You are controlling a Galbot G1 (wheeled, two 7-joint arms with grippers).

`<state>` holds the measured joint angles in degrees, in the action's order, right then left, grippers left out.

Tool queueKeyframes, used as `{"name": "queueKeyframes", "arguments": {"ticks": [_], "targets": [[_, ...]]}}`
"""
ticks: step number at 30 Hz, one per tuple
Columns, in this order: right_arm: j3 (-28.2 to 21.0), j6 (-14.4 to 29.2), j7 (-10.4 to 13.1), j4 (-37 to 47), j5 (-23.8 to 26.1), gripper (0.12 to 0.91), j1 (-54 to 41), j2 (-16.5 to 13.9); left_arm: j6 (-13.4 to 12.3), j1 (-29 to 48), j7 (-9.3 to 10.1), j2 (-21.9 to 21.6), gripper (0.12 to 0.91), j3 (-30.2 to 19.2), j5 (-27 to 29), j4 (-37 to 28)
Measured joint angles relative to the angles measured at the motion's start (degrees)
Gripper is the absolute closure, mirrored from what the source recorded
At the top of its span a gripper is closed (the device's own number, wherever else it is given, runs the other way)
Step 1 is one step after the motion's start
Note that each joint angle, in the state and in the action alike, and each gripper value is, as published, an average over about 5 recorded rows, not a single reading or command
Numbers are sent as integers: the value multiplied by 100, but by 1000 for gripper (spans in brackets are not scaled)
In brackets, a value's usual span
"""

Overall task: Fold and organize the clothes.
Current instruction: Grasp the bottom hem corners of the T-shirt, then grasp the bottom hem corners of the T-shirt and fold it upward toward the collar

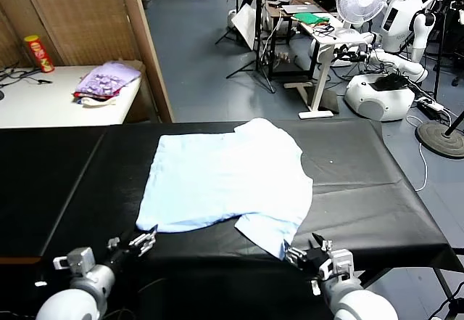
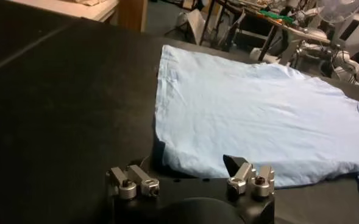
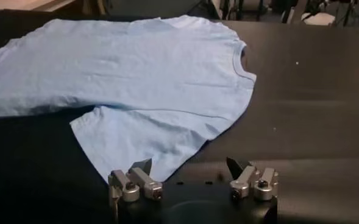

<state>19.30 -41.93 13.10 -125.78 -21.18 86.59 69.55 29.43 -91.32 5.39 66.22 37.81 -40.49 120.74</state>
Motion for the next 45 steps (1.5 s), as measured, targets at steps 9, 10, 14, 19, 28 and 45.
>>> {"name": "queueKeyframes", "arguments": {"ticks": [9,10,14,19,28,45], "targets": [[-123,96,-34,163,35,724,-24,139,-88,93,-67,33,257,-52,87,-186],[-130,105,-28,160,45,773,-14,149,-109,92,-76,32,291,-55,98,-213],[-85,114,51,66,79,898,88,122,-179,84,-108,26,488,-57,134,-280],[133,-16,150,-268,97,904,369,-7,-217,19,-118,23,772,-64,129,-212],[495,33,107,-993,157,904,876,-129,-178,-434,87,-103,904,151,55,349],[483,1608,-785,399,138,904,-544,-434,-650,149,173,143,904,-98,340,443]]}}
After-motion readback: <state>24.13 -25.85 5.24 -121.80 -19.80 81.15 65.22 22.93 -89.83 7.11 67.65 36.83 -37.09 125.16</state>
